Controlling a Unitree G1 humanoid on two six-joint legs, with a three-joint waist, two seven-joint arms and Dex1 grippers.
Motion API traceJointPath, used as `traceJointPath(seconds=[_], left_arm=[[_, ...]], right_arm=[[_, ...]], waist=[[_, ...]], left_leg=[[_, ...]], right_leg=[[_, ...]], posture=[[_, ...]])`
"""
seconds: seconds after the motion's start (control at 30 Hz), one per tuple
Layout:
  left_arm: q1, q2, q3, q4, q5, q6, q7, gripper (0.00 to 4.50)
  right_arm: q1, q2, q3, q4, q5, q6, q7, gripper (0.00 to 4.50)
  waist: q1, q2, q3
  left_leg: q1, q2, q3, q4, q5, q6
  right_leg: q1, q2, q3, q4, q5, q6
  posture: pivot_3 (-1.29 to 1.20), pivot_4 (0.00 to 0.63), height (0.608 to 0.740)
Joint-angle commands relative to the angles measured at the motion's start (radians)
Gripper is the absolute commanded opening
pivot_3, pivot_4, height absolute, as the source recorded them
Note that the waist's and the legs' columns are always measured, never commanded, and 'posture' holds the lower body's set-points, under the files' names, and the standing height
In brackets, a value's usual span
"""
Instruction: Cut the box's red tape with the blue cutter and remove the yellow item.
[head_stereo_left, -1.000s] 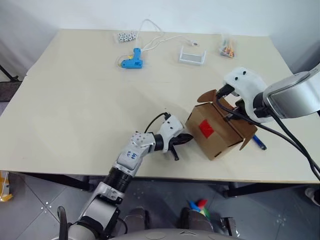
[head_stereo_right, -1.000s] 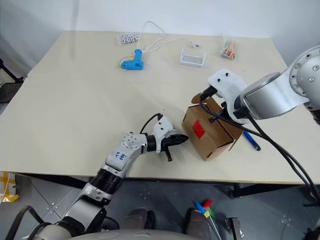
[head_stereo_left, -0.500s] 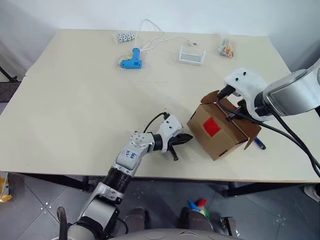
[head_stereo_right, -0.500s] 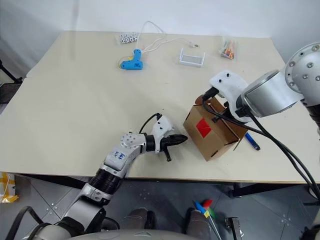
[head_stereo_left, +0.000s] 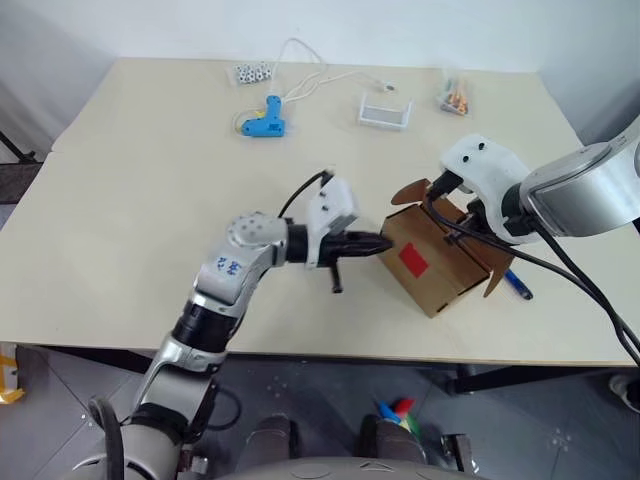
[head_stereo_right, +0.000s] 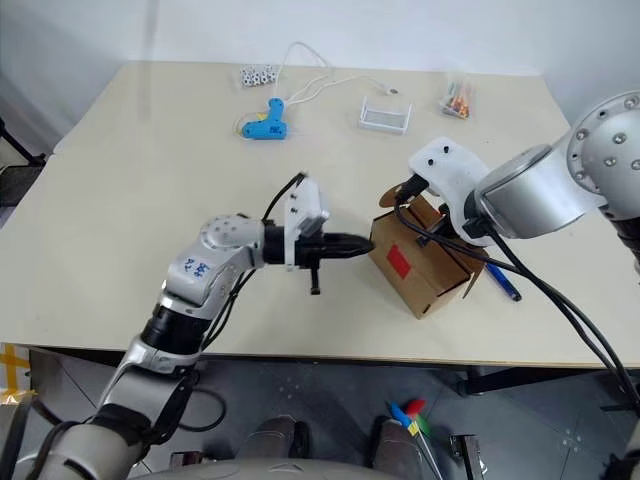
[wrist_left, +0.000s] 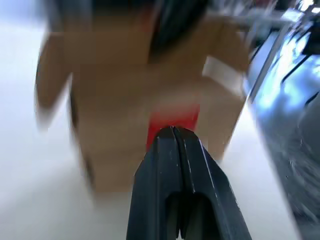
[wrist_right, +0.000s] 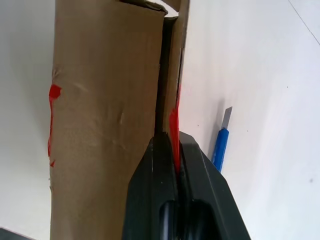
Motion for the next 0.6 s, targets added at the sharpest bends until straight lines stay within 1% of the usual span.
traceJointPath(seconds=[0.03,0.13,0.27,0.37,0.5,0.53,0.6], left_arm=[[-0.07,-0.1,-0.041,0.086,0.018,-0.058,0.046,0.0],[-0.089,-0.146,-0.079,0.157,0.054,-0.092,0.062,0.0],[-0.084,-0.173,-0.136,0.252,0.135,-0.139,0.114,0.0],[-0.056,-0.153,-0.177,0.258,0.169,-0.129,0.1,0.0],[-0.032,-0.126,-0.184,0.242,0.178,-0.095,0.095,0.0],[-0.029,-0.119,-0.185,0.24,0.18,-0.086,0.095,0.0],[-0.027,-0.105,-0.183,0.241,0.184,-0.074,0.095,0.0]], right_arm=[[0.013,-0.016,-0.005,-0.023,0.076,-0.058,-0.053,0.02],[0.027,-0.015,-0.007,-0.027,0.084,-0.081,-0.067,0.02],[0.046,-0.014,-0.018,-0.031,0.084,-0.103,-0.07,0.02],[0.066,-0.032,-0.034,-0.011,0.084,-0.106,-0.056,0.02],[0.094,-0.065,-0.062,0.051,0.08,-0.085,-0.04,0.02],[0.1,-0.07,-0.077,0.07,0.051,-0.069,-0.026,0.02],[0.113,-0.071,-0.121,0.106,-0.069,-0.02,0.05,0.02]], waist=[[-0.001,0.0,0.0],[-0.003,0.0,0.0],[-0.005,0.0,0.0],[-0.006,0.0,0.0],[-0.004,0.0,0.0],[-0.002,0.0,0.0],[0.0,0.0,0.0]], left_leg=[[0.0,0.0,0.0,0.0,0.0,0.0],[0.0,0.0,0.001,0.0,0.0,0.0],[0.001,0.0,0.001,0.0,0.0,0.0],[0.001,0.001,0.001,0.0,0.0,0.0],[0.002,0.001,0.001,0.0,0.0,0.0],[0.002,0.001,0.001,0.0,0.0,0.0],[0.002,0.001,0.001,0.0,0.0,0.0]], right_leg=[[0.0,0.0,0.0,0.0,0.0,0.0],[0.0,0.0,0.0,0.0,0.0,0.0],[0.0,0.0,0.0,0.001,0.0,0.0],[0.0,0.0,0.0,0.001,0.0,0.0],[0.002,0.0,0.0,0.0,0.0,0.0],[0.002,0.0,0.0,0.0,0.0,0.0],[0.002,0.0,0.0,0.0,0.0,0.0]], posture=[[0.0,0.15,0.74],[0.0,0.15,0.74],[0.0,0.15,0.74],[0.0,0.15,0.74],[0.0,0.15,0.74],[0.0,0.15,0.74],[0.0,0.15,0.74]])
